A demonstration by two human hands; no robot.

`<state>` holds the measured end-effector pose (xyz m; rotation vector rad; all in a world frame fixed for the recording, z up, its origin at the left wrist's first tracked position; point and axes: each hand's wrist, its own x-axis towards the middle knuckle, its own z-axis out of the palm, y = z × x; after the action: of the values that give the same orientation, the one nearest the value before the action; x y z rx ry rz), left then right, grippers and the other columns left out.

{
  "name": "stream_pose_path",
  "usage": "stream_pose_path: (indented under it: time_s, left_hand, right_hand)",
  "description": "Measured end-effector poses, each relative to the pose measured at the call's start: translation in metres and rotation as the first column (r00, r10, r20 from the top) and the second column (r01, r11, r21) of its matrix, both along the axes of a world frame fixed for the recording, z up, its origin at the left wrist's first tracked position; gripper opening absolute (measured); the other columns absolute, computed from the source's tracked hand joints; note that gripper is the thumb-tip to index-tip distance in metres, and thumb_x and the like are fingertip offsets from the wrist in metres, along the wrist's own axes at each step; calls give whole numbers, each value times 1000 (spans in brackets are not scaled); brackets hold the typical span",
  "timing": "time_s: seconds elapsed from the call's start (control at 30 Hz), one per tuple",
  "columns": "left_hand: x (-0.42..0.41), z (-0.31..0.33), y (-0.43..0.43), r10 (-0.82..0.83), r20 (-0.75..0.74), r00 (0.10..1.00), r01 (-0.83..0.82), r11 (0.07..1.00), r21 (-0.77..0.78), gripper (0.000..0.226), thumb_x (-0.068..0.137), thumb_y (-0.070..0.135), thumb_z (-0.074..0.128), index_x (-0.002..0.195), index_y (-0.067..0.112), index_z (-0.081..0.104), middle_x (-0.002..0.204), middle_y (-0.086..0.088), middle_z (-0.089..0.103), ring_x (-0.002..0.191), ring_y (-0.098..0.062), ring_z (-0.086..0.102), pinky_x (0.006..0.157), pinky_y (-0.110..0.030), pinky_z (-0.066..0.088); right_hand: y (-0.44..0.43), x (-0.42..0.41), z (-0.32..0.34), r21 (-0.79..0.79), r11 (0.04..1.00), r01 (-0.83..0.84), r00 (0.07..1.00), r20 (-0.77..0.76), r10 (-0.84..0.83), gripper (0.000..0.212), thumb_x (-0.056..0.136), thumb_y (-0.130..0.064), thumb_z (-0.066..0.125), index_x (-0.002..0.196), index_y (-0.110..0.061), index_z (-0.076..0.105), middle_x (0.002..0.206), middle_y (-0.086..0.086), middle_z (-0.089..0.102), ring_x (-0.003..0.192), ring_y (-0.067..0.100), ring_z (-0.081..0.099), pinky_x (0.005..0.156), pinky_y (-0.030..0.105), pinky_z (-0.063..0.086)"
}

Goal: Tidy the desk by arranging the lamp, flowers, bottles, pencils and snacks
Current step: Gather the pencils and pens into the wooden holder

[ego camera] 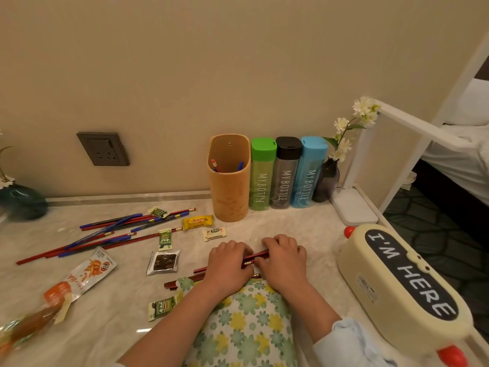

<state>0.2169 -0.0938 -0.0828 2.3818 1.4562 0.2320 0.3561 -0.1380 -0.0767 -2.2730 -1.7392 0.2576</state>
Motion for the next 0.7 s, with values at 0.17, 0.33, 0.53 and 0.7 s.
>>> stream_pose_path:
  time_s: [0.17, 0.33, 0.53, 0.7]
  left_hand:
    - [2, -2, 1, -8, -78, 997, 11, 999, 38, 28, 93, 36, 46, 118, 27, 51, 116, 2, 53, 111, -22, 45, 92, -35, 34]
    - [4, 0, 0, -9, -137, 991, 18, 998, 65, 29, 98, 35, 39, 121, 20, 49, 119, -2, 52, 112, -24, 45, 91, -36, 35]
    - [3, 11, -1, -19, -40, 999, 22, 998, 64, 27, 100, 31, 34, 114, 19, 53, 112, -3, 58, 100, -22, 56, 81, -37, 44]
    - [2, 25, 4, 15, 147, 989, -17, 1000, 11, 22, 100, 34, 34, 104, 25, 54, 99, 2, 62, 86, -18, 59, 72, -36, 47]
  right_hand:
    - [0, 1, -9, 84, 996, 41, 995, -99, -32, 76, 84, -53, 58, 148, -27, 26, 151, 1, 29, 139, 21, 27, 111, 37, 26]
    - [-4, -1, -10, 169, 977, 127, 960, -268, -78, 99, 79, -53, 67, 153, -17, 12, 155, 6, 26, 141, 23, 29, 114, 38, 27]
    - [-6, -4, -6, 209, 919, 334, 823, -540, -176, 114, 71, -47, 78, 153, -17, 5, 154, 8, 28, 140, 24, 30, 112, 38, 33]
    - [8, -5, 12, 84, 909, 408, 556, -813, -175, 106, 71, -38, 81, 151, -15, 15, 133, 5, 51, 114, 19, 57, 92, 31, 47]
